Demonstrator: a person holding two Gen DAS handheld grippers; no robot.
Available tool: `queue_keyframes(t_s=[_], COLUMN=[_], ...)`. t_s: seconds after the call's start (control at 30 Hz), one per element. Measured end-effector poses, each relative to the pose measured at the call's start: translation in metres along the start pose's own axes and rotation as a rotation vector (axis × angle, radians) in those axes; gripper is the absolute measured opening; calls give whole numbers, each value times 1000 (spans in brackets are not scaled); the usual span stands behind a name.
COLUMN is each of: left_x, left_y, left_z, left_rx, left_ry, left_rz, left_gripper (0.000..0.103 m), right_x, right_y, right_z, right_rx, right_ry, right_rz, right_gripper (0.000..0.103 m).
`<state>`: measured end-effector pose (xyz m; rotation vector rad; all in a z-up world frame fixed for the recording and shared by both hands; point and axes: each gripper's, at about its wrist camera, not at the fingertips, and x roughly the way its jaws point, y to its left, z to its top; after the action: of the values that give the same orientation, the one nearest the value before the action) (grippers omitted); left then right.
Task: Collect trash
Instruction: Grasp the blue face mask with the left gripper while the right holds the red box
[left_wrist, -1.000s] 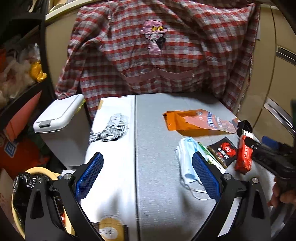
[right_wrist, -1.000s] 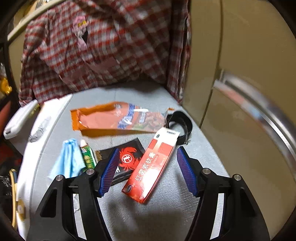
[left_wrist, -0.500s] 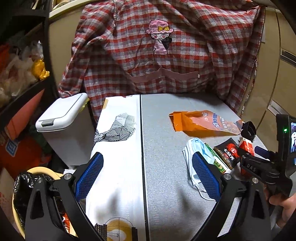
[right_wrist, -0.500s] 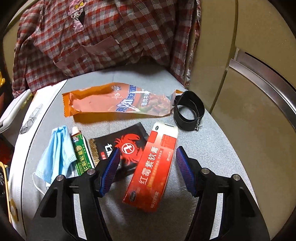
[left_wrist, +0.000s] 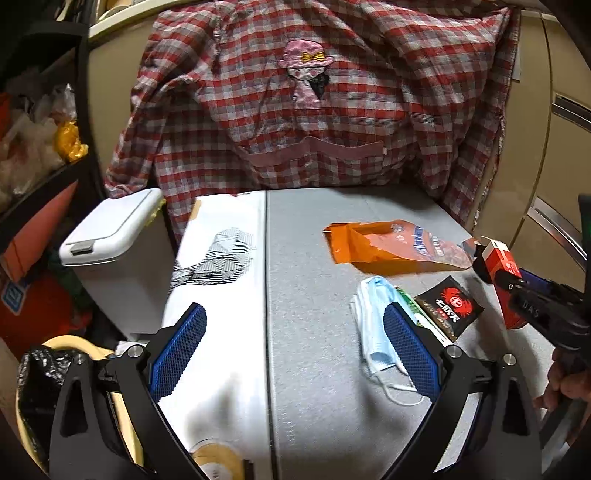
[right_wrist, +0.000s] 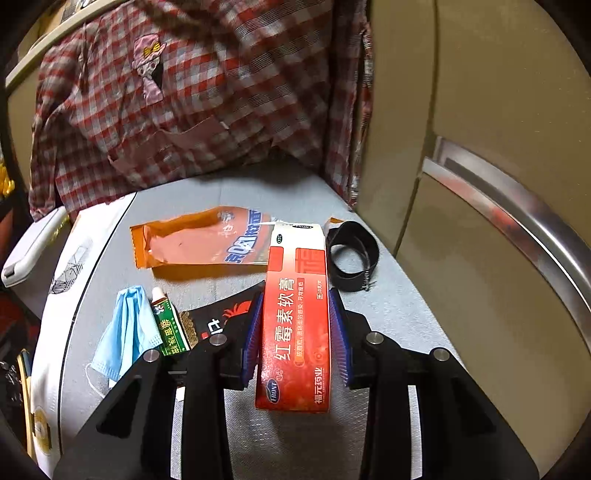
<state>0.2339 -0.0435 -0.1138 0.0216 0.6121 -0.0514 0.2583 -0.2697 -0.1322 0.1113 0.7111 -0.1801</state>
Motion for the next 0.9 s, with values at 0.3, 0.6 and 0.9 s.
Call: queue_keyframes(t_s=[0.3,0.6,0.9], left_x=[24,65,71], left_y=[-32,-42,-38], left_z=[-9,-20,-21], left_rx=[22,9,-40], left_ry=[43,161,172], left_rz=[-138,-195,-244], left_gripper=[86,50,3], right_x=[1,-1,3], right_y=[-18,-22,-22], right_z=[1,2,0], right_rx=[40,47,41], right_ry=[17,1,3], right_rz=[-13,4,-2], right_gripper=[35,35,35])
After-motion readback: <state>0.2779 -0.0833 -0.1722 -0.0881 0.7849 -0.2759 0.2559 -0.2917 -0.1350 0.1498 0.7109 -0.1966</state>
